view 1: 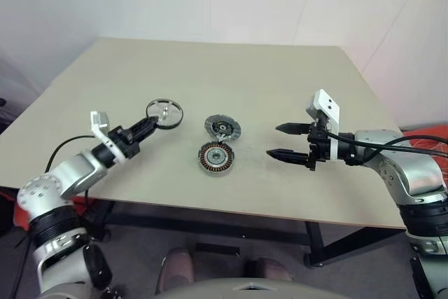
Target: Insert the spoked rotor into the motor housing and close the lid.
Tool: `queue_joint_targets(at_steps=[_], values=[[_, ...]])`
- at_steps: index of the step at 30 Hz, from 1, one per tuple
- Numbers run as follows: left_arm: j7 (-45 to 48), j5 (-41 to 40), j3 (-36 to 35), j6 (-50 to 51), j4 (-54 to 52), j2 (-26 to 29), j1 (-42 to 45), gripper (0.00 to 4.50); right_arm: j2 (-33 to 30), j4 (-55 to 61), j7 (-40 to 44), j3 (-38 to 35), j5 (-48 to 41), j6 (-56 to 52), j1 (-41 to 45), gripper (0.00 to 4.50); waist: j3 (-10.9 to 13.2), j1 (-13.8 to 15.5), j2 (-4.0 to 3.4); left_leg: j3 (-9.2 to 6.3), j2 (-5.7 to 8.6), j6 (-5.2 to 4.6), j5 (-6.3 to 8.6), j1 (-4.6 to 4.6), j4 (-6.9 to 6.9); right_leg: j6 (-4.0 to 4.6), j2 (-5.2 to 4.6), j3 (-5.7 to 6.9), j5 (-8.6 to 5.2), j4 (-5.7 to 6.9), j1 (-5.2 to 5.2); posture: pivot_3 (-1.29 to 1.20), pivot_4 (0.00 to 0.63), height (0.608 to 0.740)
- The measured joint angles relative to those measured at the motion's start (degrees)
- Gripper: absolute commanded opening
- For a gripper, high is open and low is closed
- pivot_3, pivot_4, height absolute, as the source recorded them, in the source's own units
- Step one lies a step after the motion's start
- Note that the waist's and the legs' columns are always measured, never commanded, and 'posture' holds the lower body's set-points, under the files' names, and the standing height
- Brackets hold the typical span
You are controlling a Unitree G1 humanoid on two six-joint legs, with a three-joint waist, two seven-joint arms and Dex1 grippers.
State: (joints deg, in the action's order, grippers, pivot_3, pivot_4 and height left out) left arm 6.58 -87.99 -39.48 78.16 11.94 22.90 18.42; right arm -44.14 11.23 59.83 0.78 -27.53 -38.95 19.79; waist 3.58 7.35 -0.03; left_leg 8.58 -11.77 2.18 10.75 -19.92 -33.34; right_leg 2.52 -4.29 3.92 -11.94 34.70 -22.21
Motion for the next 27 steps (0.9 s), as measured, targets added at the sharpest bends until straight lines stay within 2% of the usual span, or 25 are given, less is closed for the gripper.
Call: queue_joint_targets(at_steps=[6, 9, 16, 27], values=[[1.9, -10.8, 6.0, 4.3, -0.9, 5.5, -6.1, 0.37, 0.0, -0.8, 0.3, 0.2, 1.0, 0.6, 0.0, 4.5, 0.0, 0.0, 0.0, -0.01, 0.0, 0.0, 0.0, -0.03, 0.02, -0.01, 0.01, 0.0, -0.01, -0.02, -0.01, 0.0, 0.0, 0.74], [2.1, -13.3, 10.0, 4.1, -1.1, 5.6, -6.4, 0.37, 0.0, -1.1, 0.4, 0.8, 1.4, 0.9, 0.1, 4.5, 0.0, 0.0, 0.0, -0.01, 0.0, 0.0, 0.0, -0.02, 0.01, -0.02, 0.01, -0.01, -0.01, -0.03, -0.01, 0.0, 0.0, 0.74], [-0.3, -16.2, 19.2, 0.0, 0.1, 2.1, -5.9, 0.37, 0.0, -1.3, 0.4, 1.1, 2.0, 1.0, 0.2, 4.5, 0.0, -0.1, 0.01, 0.0, 0.0, 0.01, -0.01, -0.03, 0.02, -0.03, 0.02, -0.02, -0.01, -0.03, -0.01, 0.0, 0.0, 0.74], [-4.7, -20.1, 25.7, -6.0, 1.7, -1.9, -5.1, 0.37, 0.0, -1.3, 0.0, 1.1, 2.6, 1.0, -0.4, 4.5, 0.0, 0.0, 0.0, 0.0, 0.01, 0.01, -0.01, -0.04, 0.04, -0.04, 0.03, -0.02, -0.01, -0.02, 0.0, 0.0, 0.0, 0.74]])
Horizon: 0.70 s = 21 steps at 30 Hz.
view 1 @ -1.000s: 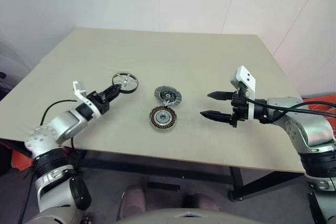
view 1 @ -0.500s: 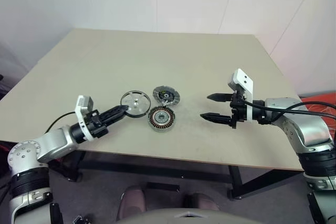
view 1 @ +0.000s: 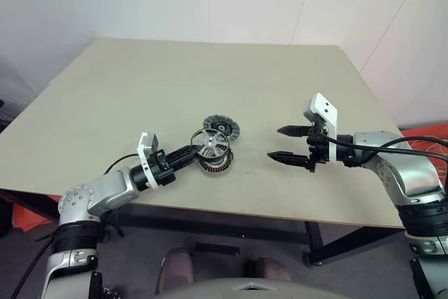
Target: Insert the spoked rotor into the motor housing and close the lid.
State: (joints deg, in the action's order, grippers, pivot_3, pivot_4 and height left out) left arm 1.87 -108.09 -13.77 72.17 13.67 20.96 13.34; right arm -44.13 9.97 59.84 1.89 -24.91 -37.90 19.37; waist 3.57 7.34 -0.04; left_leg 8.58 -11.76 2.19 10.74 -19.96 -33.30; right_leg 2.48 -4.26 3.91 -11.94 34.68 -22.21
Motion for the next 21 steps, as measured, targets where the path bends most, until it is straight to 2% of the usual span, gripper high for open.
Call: queue_joint_targets(at_steps=[21], values=[[-2.8, 1.4, 3.0, -2.9, 2.2, -2.7, 1.8, 0.37, 0.1, 0.0, -0.6, 0.0, 0.2, 0.1, -0.2, 4.5, 0.0, 0.1, 0.0, -0.01, 0.0, 0.01, -0.01, -0.02, -0.02, -0.06, 0.0, 0.0, -0.01, 0.01, 0.01, 0.0, 0.0, 0.74]])
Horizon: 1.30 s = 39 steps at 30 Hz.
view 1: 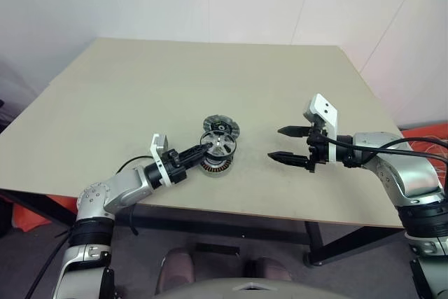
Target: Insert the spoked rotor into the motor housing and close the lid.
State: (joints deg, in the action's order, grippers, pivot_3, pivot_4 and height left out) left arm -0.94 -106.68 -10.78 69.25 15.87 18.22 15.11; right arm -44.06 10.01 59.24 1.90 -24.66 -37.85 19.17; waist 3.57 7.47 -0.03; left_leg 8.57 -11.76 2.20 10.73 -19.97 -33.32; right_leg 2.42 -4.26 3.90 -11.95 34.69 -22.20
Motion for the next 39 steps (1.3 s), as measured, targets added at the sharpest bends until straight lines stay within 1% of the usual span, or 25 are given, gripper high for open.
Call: queue_joint_targets(at_steps=[15, 30, 32, 34, 39], values=[[-1.0, 0.5, -0.1, -0.1, 0.9, 0.3, -0.2, 0.37, 0.0, 0.0, 0.0, 0.0, 0.2, 0.5, 0.0, 4.5, 0.0, 0.0, 0.0, 0.0, 0.0, 0.01, 0.0, 0.0, -0.01, 0.0, 0.0, 0.0, 0.0, 0.01, 0.02, 0.0, 0.0, 0.74], [0.2, 4.4, -0.2, 0.5, 2.2, 0.4, 0.3, 0.37, 0.0, 0.0, 0.0, 0.0, 0.2, 0.6, 0.0, 4.5, 0.0, 0.0, 0.0, 0.0, 0.0, 0.01, 0.0, 0.01, -0.02, 0.0, 0.0, 0.0, 0.0, 0.02, 0.04, 0.0, 0.0, 0.74], [1.1, 5.5, -0.6, 0.4, 2.2, 0.3, 0.3, 1.09, 0.0, 0.0, 0.0, 0.0, 0.2, 0.6, 0.0, 4.5, 0.0, 0.0, 0.0, 0.0, -0.01, 0.01, 0.0, 0.01, -0.02, 0.0, 0.0, 0.0, 0.0, 0.02, 0.04, 0.0, 0.0, 0.74], [2.0, 5.8, -0.7, 0.2, 2.1, 0.2, 0.3, 1.69, 0.0, 0.0, 0.0, 0.0, 0.2, 0.6, 0.0, 4.5, 0.0, 0.0, 0.0, 0.0, 0.0, 0.01, 0.0, 0.01, -0.02, 0.0, 0.0, 0.0, 0.0, 0.02, 0.04, 0.0, 0.0, 0.74], [2.6, 6.7, -1.1, 0.6, 2.1, 0.2, 0.3, 3.38, 0.0, 0.0, 0.0, 0.0, 0.2, 0.6, 0.0, 4.5, 0.0, 0.0, 0.0, 0.0, 0.0, 0.01, 0.0, 0.01, -0.02, 0.0, 0.0, 0.0, 0.0, 0.02, 0.06, 0.0, 0.0, 0.74]])
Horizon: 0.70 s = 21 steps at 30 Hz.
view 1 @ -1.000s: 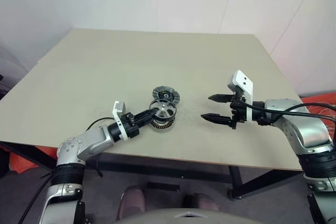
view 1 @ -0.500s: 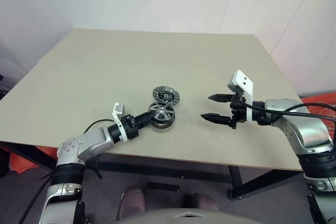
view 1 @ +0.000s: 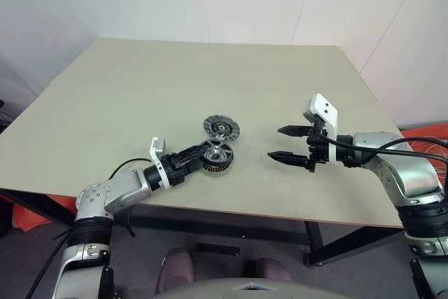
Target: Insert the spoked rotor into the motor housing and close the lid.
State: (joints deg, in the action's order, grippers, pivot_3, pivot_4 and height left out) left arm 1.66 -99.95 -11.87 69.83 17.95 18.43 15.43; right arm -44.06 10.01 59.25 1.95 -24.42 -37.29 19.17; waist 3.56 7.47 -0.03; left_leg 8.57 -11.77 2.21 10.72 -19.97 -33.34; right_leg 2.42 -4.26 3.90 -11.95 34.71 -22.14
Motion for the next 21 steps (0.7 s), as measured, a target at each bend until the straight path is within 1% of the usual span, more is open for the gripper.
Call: queue_joint_targets(at_steps=[3, 4, 9, 15, 21], values=[[0.5, -0.4, -0.6, 0.5, -0.6, 0.0, 0.1, 4.32, 0.0, 0.0, 0.0, 0.0, 0.0, 0.0, 0.0, 4.5, 0.0, 0.0, -0.02, 0.0, 0.0, 0.0, 0.0, 0.02, 0.0, 0.0, 0.0, 0.0, 0.0, 0.0, 0.13, 0.0, 0.0, 0.74], [0.5, -0.9, -0.8, 0.7, -0.7, 0.1, 0.1, 4.49, 0.0, 0.0, 0.0, 0.0, 0.0, 0.0, 0.0, 4.5, 0.0, 0.0, -0.02, 0.0, 0.0, 0.0, 0.0, 0.04, 0.0, 0.0, 0.0, 0.0, 0.0, 0.0, 0.15, 0.0, 0.0, 0.74], [-1.7, -3.2, -1.1, 1.4, -1.7, 1.4, -0.5, 4.49, 0.0, 0.0, 0.0, 0.1, 0.0, 0.0, -0.1, 4.5, 0.0, -0.1, -0.02, 0.0, -0.01, 0.02, -0.01, 0.04, -0.01, 0.0, 0.0, 0.0, 0.0, 0.01, 0.14, 0.0, 0.0, 0.74], [-5.5, -10.5, -0.7, 1.1, -8.0, 4.3, -2.3, 4.49, 0.6, 0.0, 0.0, 1.0, 0.1, 0.0, 0.0, 4.5, 0.0, -0.1, -0.03, -0.01, -0.01, 0.02, -0.01, 0.02, -0.01, 0.02, 0.0, 0.0, 0.0, 0.07, 0.1, 0.0, 0.0, 0.74], [-5.5, -11.4, -2.0, 1.2, -12.3, 4.7, -3.5, 4.49, 1.3, 0.0, 0.4, 2.0, 0.5, 0.6, 0.5, 4.5, 0.0, -0.2, -0.04, 0.01, -0.01, 0.03, -0.02, 0.06, -0.04, 0.01, 0.0, -0.01, 0.0, 0.06, 0.15, 0.0, 0.0, 0.74]])
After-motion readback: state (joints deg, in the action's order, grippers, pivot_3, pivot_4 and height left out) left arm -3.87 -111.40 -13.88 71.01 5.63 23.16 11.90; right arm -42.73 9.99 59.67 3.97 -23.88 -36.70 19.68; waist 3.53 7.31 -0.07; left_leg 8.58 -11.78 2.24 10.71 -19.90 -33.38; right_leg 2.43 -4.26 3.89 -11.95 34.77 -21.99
